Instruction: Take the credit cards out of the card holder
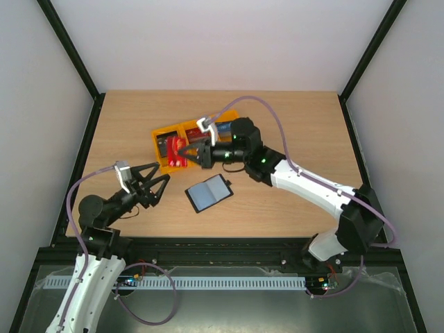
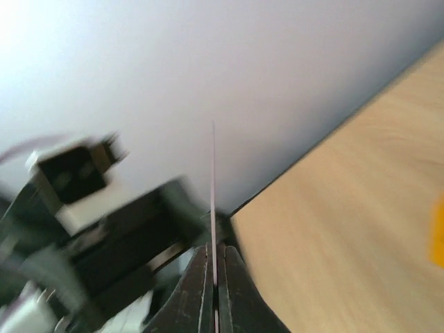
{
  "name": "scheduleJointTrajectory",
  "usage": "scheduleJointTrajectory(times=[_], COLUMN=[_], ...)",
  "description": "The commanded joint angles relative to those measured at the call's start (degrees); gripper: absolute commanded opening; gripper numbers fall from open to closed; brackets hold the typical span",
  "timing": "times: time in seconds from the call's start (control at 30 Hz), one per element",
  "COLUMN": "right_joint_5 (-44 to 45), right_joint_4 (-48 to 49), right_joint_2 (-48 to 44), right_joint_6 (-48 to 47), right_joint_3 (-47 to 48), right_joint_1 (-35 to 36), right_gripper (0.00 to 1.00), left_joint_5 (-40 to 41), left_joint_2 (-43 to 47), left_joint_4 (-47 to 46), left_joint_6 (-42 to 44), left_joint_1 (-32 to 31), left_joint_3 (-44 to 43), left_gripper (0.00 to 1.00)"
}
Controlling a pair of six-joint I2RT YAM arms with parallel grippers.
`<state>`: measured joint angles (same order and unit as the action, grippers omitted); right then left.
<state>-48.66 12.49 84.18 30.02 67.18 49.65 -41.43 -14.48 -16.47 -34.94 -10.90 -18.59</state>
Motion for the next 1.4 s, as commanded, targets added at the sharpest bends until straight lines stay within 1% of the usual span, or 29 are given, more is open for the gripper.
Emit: scheduleJointTrajectory(times=[0.0,0.07,0.13,0.23,0.33,0.4,0.47,0.57,0.73,0.83,0.93,1.03,1.1,1.2,1.37], right_joint_5=[15.1,18.6,22.9,27.2,31.4,36.5,40.9,46.3,50.0,52.8,55.6,55.8,54.9,54.6,55.3], right_joint_4=[1.6,3.6,5.7,8.0,12.6,14.0,17.0,17.0,14.5,13.9,16.2,14.0,13.7,15.5,15.9], right_joint_2=[5.9,8.8,12.1,17.5,22.2,24.5,26.3,29.4,36.6,38.6,40.1,43.2,45.2,46.9,47.1], right_joint_6=[22.9,29.8,33.2,38.6,43.0,48.6,52.4,54.7,60.0,65.9,70.2,70.0,71.5,73.9,73.4], right_joint_3=[0.0,-1.9,-2.3,-0.3,1.5,1.2,0.0,2.0,8.9,9.8,9.6,13.9,15.8,16.2,17.0], right_joint_1=[-9.1,-11.5,-11.9,-11.9,-11.9,-11.9,-11.3,-10.0,-8.2,-7.5,-7.1,-7.0,-6.9,-6.9,-6.6], right_gripper=[0.02,0.02,0.02,0.02,0.01,0.02,0.02,0.02,0.02,0.01,0.02,0.02,0.02,0.02,0.02], left_joint_5=[17.2,23.6,28.0,34.1,40.2,42.1,42.7,43.1,42.2,42.1,42.1,41.7,41.3,41.1,40.8], left_joint_2=[1.9,2.8,3.7,4.8,6.2,7.7,9.4,11.3,13.1,14.0,14.8,14.9,14.9,14.9,14.9], left_joint_4=[12.4,16.7,20.2,21.9,23.5,22.9,21.2,20.4,19.6,19.5,19.5,19.5,19.3,19.1,19.0], left_joint_6=[-0.1,-1.6,-2.8,-4.0,-5.7,-6.4,-6.1,-7.1,-8.0,-8.1,-8.3,-8.3,-8.4,-8.5,-8.6], left_joint_1=[1.7,2.8,3.9,5.0,6.2,7.4,8.5,10.1,10.5,10.5,10.5,10.5,10.5,10.3,10.2], left_joint_3=[-0.2,0.3,1.1,1.6,2.5,3.5,4.6,5.6,6.4,6.6,6.7,6.7,6.8,6.9,7.1], left_gripper=[0.98,1.00,0.99,1.00,1.00,1.00,1.00,0.99,1.00,1.00,1.00,1.00,1.00,0.99,0.99])
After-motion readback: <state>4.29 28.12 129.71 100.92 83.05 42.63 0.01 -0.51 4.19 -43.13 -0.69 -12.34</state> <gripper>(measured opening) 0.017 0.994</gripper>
